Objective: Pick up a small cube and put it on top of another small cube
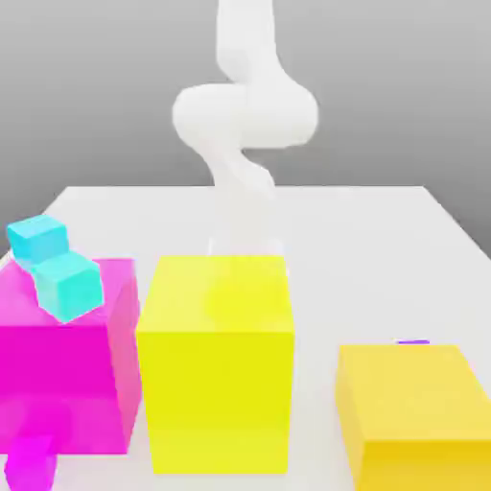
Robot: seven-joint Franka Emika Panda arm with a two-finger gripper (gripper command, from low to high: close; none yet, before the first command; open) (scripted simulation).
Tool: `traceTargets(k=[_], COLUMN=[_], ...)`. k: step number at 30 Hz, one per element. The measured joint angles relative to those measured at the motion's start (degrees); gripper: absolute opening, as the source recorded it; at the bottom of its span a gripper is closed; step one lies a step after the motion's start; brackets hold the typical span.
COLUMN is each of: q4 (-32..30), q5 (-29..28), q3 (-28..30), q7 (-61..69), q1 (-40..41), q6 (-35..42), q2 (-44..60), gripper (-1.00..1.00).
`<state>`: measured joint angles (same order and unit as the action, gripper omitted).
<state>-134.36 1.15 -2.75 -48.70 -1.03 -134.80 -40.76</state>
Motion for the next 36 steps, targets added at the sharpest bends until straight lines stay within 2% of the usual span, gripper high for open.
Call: traceTargets(k=[7, 12, 16, 20, 23, 27, 28, 34, 36], q4=[-7.4, -12.6, -16.8, -20.9, -21.6, -19.9, -19.5, -19.3, -19.8], q5=[2.3, 1.8, -0.5, -5.6, -12.5, -21.4, -23.1, -24.2, -22.3], q3=[-9.2, -15.9, -20.9, -23.7, -20.5, -10.5, -8.6, -7.8, -10.1], q7=[-9.1, -16.9, -24.6, -34.2, -41.4, -48.4, -49.7, -50.6, -49.1], q1=[-3.0, -5.4, -7.3, -11.0, -14.9, -23.1, -24.5, -25.1, -23.2], q6=[-8.8, -14.9, -19.9, -24.7, -28.8, -34.9, -36.2, -36.9, -35.4], q2=[14.6, 24.8, 33.3, 42.2, 48.9, 57.1, 58.7, 59.6, 57.6], gripper=[0.0, 0.0, 0.0, 0.0, 0.0, 0.0, -1.0, -1.0, -1.0])
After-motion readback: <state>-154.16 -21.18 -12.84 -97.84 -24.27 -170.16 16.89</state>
